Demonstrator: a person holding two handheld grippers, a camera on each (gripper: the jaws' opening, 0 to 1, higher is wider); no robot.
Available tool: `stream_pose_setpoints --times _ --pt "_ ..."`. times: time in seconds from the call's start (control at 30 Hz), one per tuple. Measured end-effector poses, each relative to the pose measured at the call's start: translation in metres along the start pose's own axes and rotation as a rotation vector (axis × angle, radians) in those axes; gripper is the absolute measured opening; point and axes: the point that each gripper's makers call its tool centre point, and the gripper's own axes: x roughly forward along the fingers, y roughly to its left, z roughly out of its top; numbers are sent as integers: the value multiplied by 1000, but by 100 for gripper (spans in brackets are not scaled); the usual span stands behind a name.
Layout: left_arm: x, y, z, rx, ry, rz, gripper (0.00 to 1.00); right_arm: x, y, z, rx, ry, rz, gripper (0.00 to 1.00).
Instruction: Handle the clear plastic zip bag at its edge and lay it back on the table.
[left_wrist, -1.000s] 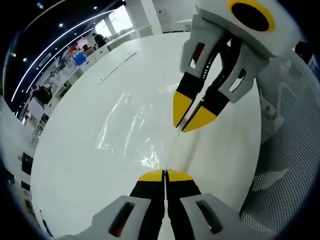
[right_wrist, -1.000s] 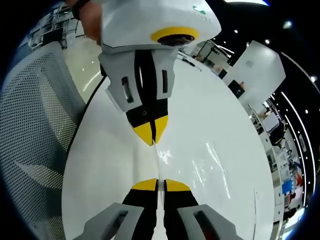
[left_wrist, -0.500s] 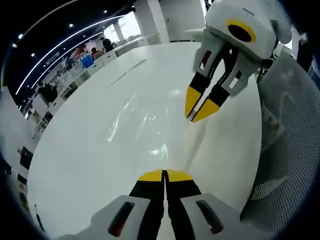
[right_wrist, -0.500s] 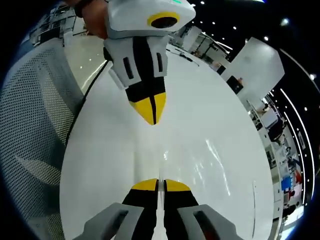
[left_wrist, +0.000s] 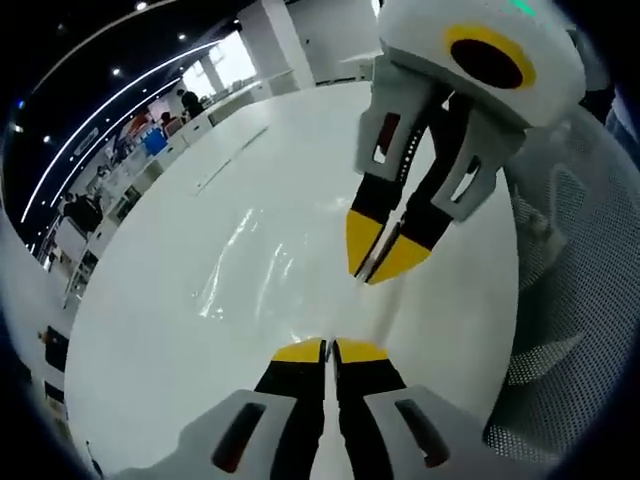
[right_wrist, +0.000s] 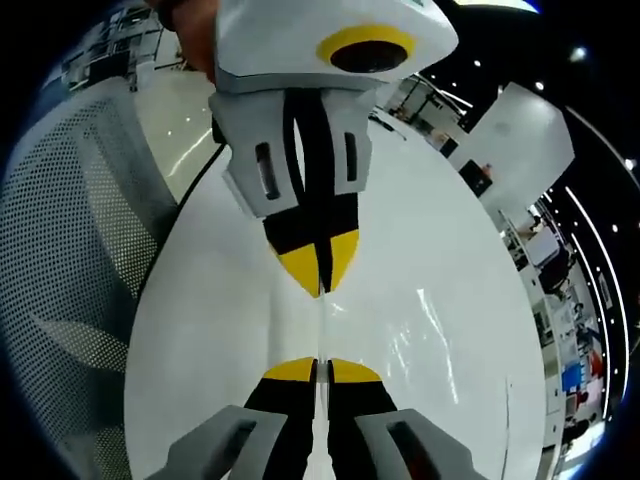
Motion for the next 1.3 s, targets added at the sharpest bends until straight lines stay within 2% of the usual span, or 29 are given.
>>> stream_pose_setpoints --times 0.2,0.37,0.73,1.3 --pt "-2 -4 0 -6 9 -10 0 -1 -1 0 16 -6 -4 0" --pt "-1 -8 -4 10 47 -11 0 -1 1 2 16 -9 2 0" --pt "-4 -6 -14 -7 77 -4 0 -2 4 -3 13 -2 4 0" --pt "-6 -3 -21 -20 93 8 0 -5 0 -10 27 11 -8 0"
